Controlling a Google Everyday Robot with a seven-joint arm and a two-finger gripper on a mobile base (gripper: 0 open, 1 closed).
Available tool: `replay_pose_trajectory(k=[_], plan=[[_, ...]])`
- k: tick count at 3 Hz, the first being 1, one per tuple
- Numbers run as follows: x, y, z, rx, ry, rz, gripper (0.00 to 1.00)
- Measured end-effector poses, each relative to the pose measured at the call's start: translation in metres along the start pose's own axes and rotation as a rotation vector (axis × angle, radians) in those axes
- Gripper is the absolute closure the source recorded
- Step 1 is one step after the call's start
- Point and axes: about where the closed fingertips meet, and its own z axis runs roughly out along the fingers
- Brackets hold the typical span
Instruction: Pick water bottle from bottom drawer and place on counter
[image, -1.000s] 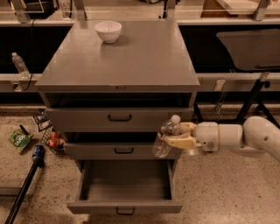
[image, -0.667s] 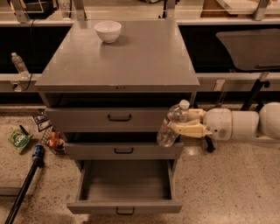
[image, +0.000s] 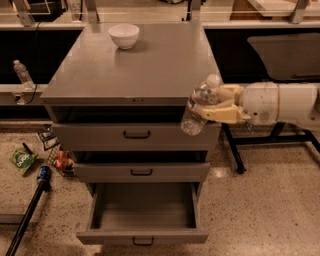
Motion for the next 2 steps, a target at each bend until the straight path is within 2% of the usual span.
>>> replay_pose_trajectory(k=[1,2], plan=[[-0.054,-0.017,0.011,0.064,0.049,-0.217,1.0],[-0.109,-0.035,0.02,0.166,0.105,-0.477,1.0]])
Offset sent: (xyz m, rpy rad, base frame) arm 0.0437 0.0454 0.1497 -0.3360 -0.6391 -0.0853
